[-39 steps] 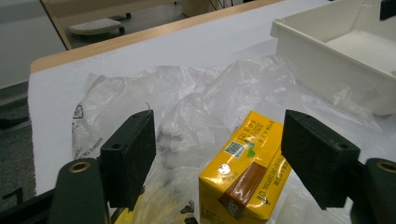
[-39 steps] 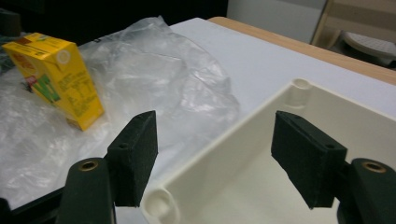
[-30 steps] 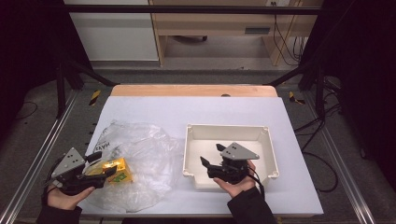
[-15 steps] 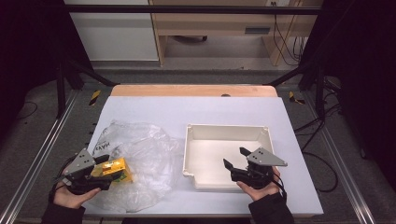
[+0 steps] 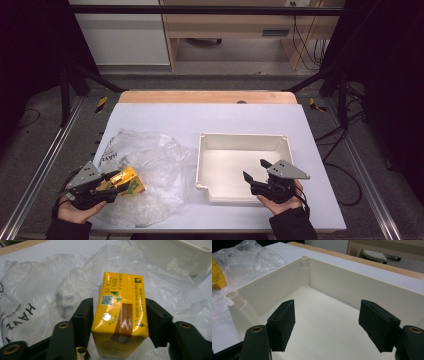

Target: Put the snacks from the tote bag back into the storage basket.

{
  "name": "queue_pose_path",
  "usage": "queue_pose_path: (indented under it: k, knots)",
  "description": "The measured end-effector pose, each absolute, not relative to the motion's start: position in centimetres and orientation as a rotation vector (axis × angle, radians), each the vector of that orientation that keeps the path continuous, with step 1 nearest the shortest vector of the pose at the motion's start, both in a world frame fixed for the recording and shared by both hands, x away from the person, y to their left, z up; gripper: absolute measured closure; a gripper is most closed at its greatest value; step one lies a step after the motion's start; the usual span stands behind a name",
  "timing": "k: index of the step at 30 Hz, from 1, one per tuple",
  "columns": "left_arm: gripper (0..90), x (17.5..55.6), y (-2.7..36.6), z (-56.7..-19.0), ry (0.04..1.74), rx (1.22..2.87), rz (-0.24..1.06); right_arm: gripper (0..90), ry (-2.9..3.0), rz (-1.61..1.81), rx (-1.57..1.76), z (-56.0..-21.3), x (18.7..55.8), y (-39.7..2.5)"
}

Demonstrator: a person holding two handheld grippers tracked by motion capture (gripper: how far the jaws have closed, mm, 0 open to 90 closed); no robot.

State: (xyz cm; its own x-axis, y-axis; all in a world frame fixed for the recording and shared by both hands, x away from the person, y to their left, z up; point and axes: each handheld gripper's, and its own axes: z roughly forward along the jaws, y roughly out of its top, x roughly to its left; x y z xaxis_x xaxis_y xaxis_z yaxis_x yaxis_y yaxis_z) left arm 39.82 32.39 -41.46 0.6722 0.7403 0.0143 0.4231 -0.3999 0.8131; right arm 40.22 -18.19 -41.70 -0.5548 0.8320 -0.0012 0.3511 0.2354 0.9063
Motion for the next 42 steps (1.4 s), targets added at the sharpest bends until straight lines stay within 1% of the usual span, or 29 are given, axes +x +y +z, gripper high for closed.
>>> queue_pose_path:
  k: [1,4,10,19,34,42]
  knots:
    - [38.6,40.0,32.3,-41.6,0.903,2.058,0.475,29.4,2.022,1.286,1.077,-41.7,40.3,-18.2]
    - [38.1,40.4,32.0,-41.9,0.906,2.08,0.465,29.3,2.024,1.281,1.074,-41.8,40.3,-18.2]
    - [46.3,40.8,31.6,-42.1,0.899,2.103,0.44,29.2,2.014,1.284,1.086,-41.8,40.3,-18.5]
    - [49.8,40.8,31.3,-42.0,0.889,2.142,0.469,29.2,2.006,1.281,1.096,-41.9,40.4,-18.9]
    - [50.5,40.7,31.4,-42.0,0.924,2.104,0.481,25.5,2.002,1.273,1.117,-42.1,40.5,-19.3]
    - [50.6,40.0,31.4,-40.8,0.929,2.04,0.513,24.4,1.996,1.276,1.119,-42.2,40.4,-19.5]
